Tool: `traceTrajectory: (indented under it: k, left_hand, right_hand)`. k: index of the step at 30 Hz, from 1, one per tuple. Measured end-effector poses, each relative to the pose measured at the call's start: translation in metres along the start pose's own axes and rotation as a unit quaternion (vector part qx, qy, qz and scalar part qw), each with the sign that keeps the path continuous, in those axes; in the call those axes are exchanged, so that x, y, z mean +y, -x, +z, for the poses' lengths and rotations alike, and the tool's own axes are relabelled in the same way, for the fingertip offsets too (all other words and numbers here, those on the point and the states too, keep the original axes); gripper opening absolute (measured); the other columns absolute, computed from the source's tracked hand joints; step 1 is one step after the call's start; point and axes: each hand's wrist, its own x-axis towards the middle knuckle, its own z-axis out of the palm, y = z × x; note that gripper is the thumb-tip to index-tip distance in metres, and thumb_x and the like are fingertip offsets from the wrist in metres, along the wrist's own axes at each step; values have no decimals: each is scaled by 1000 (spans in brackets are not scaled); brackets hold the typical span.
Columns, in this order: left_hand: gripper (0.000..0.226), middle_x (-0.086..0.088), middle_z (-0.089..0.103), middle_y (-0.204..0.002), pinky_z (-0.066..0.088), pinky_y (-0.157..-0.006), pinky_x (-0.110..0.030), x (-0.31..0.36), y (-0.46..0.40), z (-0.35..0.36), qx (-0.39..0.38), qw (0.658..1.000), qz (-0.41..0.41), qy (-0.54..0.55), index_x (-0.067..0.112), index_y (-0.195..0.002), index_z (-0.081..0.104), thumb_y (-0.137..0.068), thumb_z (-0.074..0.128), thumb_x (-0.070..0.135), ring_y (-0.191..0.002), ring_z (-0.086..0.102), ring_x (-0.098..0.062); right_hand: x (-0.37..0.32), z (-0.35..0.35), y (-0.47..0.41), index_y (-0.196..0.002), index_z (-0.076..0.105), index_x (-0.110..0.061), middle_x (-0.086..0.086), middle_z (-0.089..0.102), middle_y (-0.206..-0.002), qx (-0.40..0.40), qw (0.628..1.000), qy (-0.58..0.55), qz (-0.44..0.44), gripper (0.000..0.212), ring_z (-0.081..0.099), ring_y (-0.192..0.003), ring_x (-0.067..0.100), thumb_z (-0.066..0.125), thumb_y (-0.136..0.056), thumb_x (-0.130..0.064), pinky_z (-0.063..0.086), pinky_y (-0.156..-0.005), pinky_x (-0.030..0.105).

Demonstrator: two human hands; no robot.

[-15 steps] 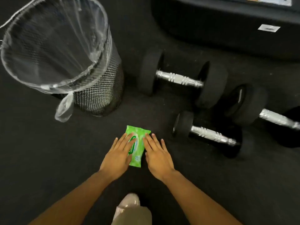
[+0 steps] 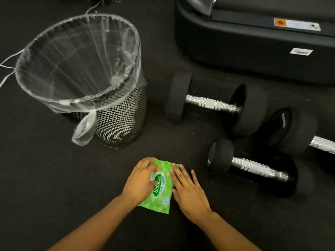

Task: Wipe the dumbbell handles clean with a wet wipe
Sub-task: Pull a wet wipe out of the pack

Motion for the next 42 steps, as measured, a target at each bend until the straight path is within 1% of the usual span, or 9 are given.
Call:
traceTrajectory:
  k: [4,9,13,17,19,24,33,39,42]
  left_hand:
    - [28,12,57,-117,40,-96,-33,-5,17,4,70,995,-21,61,21,-73,63,-63,75,-3,-116,44,-8]
    - [44,15,61,-102,35,-81,-15,-18,51,17,104,991,71,48,20,-70,55,-49,80,-9,-99,49,-3]
    - [30,10,57,-110,44,-79,-22,-21,64,20,121,985,115,40,17,-74,51,-63,71,-2,-107,51,-8]
    - [12,7,54,-117,47,-83,-23,-22,70,25,132,983,128,26,18,-76,47,-78,56,10,-113,51,-11]
    - [19,5,53,-118,51,-81,-25,-22,70,27,128,984,118,27,18,-77,48,-73,62,6,-113,51,-13]
    - [31,1,47,-126,53,-73,-24,-18,71,27,107,989,97,27,15,-76,52,-63,75,-1,-108,51,-14]
    - [42,3,43,-134,53,-62,-24,-20,74,30,103,991,77,35,20,-75,42,-64,76,-3,-98,59,-12]
    - [41,5,43,-134,53,-61,-27,-17,73,29,109,991,62,46,19,-75,42,-64,71,-8,-101,54,-9]
    - [45,7,41,-135,54,-63,-27,-16,73,29,101,992,51,64,20,-76,44,-61,74,-10,-107,51,-6]
  right_hand:
    - [-4,-7,1,-132,51,-15,1,43,-142,3,1000,1,9,54,35,-133,21,31,-85,-34,30,-104,45]
    - [-10,-7,-4,-119,61,-17,3,53,-132,95,995,-31,7,37,40,-129,25,50,-86,-31,36,-101,46]
    - [-26,-12,-12,-84,70,-21,-2,59,-90,123,988,-88,-10,22,50,-89,16,79,-67,-31,49,-65,31]
    - [-44,-11,-24,-71,70,-18,-3,58,-74,80,993,-85,12,30,57,-67,18,88,-51,-30,49,-54,30]
    - [-50,-15,-28,-75,70,-17,-2,59,-78,73,996,-54,9,27,58,-70,16,85,-56,-28,49,-60,28]
    - [-60,-25,-36,-121,51,-5,11,47,-121,-20,998,-5,-59,28,47,-109,25,41,-94,-10,37,-91,35]
    - [-29,-39,-54,-78,68,-8,-6,53,-77,-66,955,-289,2,4,54,-74,13,64,-75,-8,41,-69,24]
    - [-48,-38,-41,-108,56,-10,3,49,-112,-61,979,-193,21,24,54,-99,23,60,-87,-22,46,-82,35]
    - [-46,-42,-44,-103,60,-12,4,57,-107,-53,981,-184,37,17,57,-97,24,58,-89,-22,48,-80,36]
